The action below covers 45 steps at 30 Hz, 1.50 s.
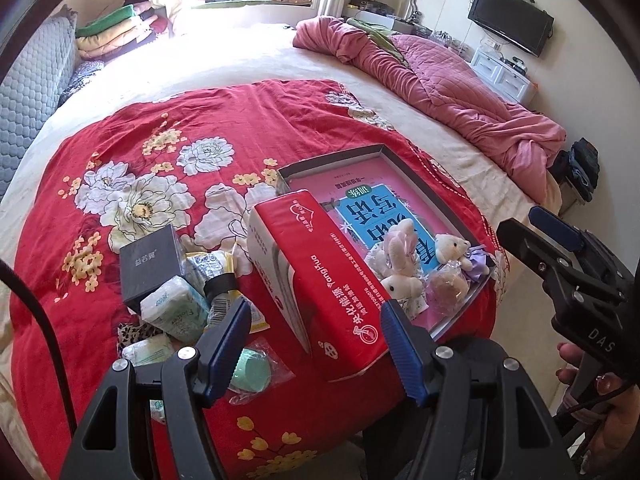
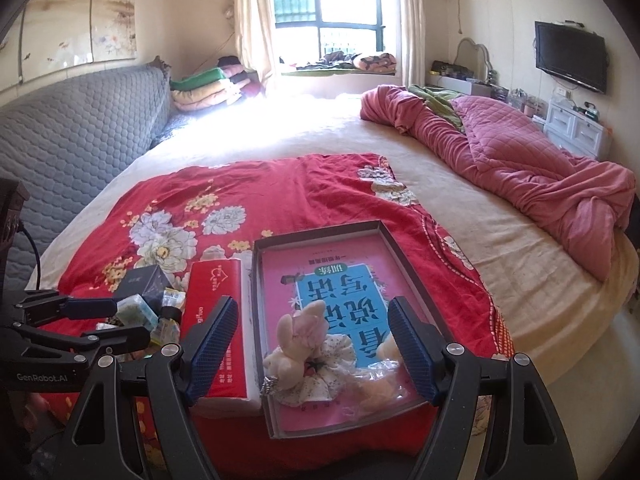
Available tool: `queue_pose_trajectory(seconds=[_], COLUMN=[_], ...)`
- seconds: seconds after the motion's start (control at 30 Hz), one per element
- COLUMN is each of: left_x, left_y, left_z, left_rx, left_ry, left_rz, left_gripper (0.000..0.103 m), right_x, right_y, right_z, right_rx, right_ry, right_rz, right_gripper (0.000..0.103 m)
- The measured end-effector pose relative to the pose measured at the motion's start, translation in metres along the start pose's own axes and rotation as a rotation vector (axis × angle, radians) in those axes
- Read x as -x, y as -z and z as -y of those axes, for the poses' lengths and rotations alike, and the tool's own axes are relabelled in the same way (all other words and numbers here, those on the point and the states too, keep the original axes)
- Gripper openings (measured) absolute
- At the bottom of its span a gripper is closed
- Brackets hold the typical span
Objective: Organize soft objects
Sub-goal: 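Withdraw both open tools from the tray back toward the pile, then grasp the white wipes pack with the left tool while the right tool grasps the bagged green sponge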
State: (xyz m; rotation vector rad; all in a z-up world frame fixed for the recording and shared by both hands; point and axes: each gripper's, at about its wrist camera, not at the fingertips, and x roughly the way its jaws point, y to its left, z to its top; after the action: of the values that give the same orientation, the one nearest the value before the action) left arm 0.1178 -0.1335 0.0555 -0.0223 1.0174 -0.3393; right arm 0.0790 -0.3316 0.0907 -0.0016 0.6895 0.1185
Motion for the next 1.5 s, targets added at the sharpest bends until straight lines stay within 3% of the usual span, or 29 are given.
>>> queue_pose_trajectory(seconds=[0.33,0.7,1.5], left_x=[0.012,0.026,0.054], left_y=[0.016,0.03,0.078], left_z=[-0.026,-0.057,-0.166], left_rx=[0.021,0.079,0.276], left_ry=[-0.088,-0.113,-0.219], left_rz=[0.015,0.025,0.0], left_gripper=[0.066,0.066,0.066], right_x=[0.002,0.003,-0.007], right_y=[-0.004,-0.001,0.01], right_z=[-0.041,-0.072,-0.126], right_rx=[0.087,0.129,0.27], right_ry=[-0.075,-0.166,-0.25], right_rz=[0.008,0.001,-0.032], right_gripper=[0.078,0.079,0.079])
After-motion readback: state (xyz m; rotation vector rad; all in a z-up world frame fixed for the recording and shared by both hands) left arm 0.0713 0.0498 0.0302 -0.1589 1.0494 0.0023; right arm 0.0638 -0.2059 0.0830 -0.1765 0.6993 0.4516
